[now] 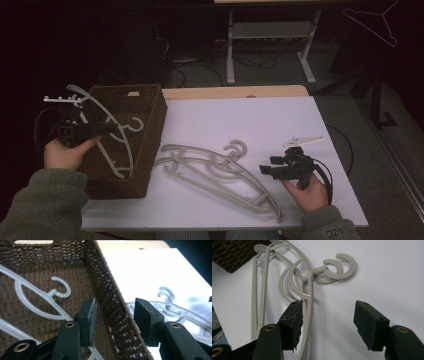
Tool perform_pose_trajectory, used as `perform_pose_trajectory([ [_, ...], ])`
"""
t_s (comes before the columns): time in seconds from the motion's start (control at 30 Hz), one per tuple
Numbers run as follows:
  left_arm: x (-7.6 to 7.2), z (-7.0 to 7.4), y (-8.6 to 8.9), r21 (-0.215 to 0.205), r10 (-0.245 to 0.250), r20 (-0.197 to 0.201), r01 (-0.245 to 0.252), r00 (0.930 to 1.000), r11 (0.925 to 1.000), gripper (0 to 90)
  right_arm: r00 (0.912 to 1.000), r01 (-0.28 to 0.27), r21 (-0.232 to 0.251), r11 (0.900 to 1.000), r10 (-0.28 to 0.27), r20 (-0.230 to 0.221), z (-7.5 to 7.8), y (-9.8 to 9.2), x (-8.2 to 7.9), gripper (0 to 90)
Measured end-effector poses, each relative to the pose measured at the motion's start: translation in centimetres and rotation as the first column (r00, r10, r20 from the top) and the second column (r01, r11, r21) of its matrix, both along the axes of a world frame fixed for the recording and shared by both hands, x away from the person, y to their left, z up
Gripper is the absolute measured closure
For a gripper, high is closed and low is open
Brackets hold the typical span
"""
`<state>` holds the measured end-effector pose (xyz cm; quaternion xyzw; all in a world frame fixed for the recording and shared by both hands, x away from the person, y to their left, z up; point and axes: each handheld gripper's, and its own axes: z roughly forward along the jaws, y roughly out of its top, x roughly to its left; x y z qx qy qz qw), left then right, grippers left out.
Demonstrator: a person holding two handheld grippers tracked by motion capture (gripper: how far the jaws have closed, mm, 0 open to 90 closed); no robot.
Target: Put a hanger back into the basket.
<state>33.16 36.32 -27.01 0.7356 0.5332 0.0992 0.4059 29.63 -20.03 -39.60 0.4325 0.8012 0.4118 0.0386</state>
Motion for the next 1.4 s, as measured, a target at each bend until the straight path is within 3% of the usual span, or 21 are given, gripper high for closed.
perform_pose_trajectory([
  [0.5, -1.8, 0.7, -3.4, -0.006, -0.087, 0.054, 0.088, 0.9947, 0.9961, 48.7, 1.0, -0.001, -0.009, 1.0, 0.001, -0.004, 0.0, 0.1, -0.1, 39.1],
  [0.9, -2.8, 0.0, -6.3, -0.023, -0.153, 0.069, 0.155, 0.9858, 0.9876, 47.2, 0.9994, -0.012, -0.023, 1.0, 0.012, -0.032, -0.1, 0.6, 0.3, 39.6],
  [1.03, -2.9, -0.4, -7.3, -0.029, -0.173, 0.071, 0.176, 0.9824, 0.984, 47.1, 0.9991, -0.025, -0.048, 0.999, 0.023, -0.035, -0.3, 1.0, 0.5, 40.9],
  [1.23, -3.2, -1.1, -8.8, -0.026, -0.201, 0.07, 0.203, 0.9771, 0.9788, 47.1, 0.9965, -0.046, -0.082, 0.996, 0.04, -0.073, -1.0, 1.9, 1.1, 44.6],
  [1.4, -3.6, -1.6, -9.9, -0.035, -0.227, 0.068, 0.23, 0.9716, 0.9727, 47.1, 0.9863, -0.109, -0.09, 0.99, 0.097, -0.134, -1.9, 3.0, 1.7, 51.9],
])
